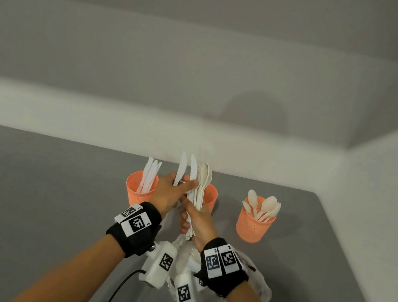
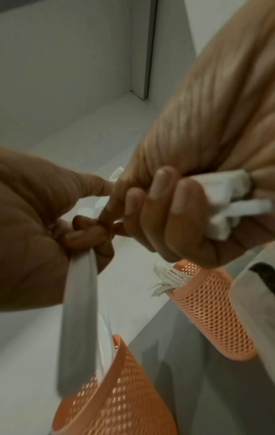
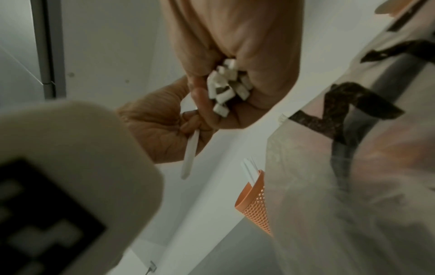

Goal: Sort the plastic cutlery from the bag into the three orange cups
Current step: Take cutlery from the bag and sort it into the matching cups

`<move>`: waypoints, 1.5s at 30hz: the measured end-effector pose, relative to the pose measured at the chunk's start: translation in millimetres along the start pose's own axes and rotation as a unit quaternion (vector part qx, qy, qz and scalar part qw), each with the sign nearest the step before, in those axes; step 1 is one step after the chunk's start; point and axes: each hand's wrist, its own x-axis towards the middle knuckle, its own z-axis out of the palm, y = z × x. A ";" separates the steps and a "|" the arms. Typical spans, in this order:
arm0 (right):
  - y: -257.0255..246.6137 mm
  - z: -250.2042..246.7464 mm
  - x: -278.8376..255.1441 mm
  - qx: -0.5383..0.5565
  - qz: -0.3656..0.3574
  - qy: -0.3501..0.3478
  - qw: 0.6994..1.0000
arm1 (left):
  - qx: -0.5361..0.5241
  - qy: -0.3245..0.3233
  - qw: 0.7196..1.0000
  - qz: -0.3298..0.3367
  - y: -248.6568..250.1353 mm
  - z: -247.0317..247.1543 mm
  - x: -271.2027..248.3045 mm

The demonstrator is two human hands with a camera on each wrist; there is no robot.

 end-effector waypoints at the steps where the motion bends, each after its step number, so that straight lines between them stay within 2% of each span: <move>1: -0.1 0.1 -1.1 -0.001 -0.002 -0.004 1.000 | 0.000 -0.001 1.000 -0.001 0.3 0.0 -0.7; 7: 0.8 -0.6 -2.6 0.027 0.022 0.010 0.999 | -0.003 0.006 1.000 0.001 -0.2 -0.4 -2.4; 13: 4.7 -0.4 -4.4 0.042 0.045 0.058 0.996 | -0.036 0.106 0.993 0.033 3.9 -10.6 6.6; 16: 7.3 -2.6 -2.7 0.068 0.056 0.051 0.995 | -0.056 0.115 0.992 0.023 5.1 -20.3 8.4; 20: 0.1 0.7 -6.4 0.121 0.053 0.000 0.991 | -0.113 0.055 0.992 -0.031 -1.1 -26.6 5.3; 24: -0.8 8.2 -11.1 0.101 0.061 -0.054 0.991 | -0.052 -0.040 0.995 -0.070 -5.0 -27.1 1.5; 26: -0.7 11.2 -14.6 0.084 0.072 -0.087 0.990 | -0.033 -0.094 0.992 -0.073 -2.4 -24.6 -3.9; 31: -5.1 11.1 -22.1 0.047 0.097 -0.141 0.984 | -0.043 -0.158 0.985 -0.062 2.5 -24.4 -8.1; 33: -6.2 9.1 -24.4 0.015 0.101 -0.133 0.986 | -0.038 -0.165 0.984 -0.062 3.3 -24.5 -7.6; 36: -6.2 10.4 -26.3 -0.020 0.082 -0.089 0.992 | -0.034 -0.131 0.990 -0.043 5.5 -18.8 -7.6; 40: -4.6 16.1 -25.6 -0.069 -0.011 -0.006 0.998 | -0.013 -0.083 0.996 -0.008 6.1 -11.9 -7.2; 42: -2.9 17.4 -26.1 -0.048 -0.033 0.010 0.998 | -0.005 -0.089 0.996 -0.006 6.7 -9.9 -8.1; 45: -2.4 13.8 -26.0 0.019 -0.028 0.025 0.999 | 0.022 -0.085 0.996 -0.016 7.8 -11.3 -8.7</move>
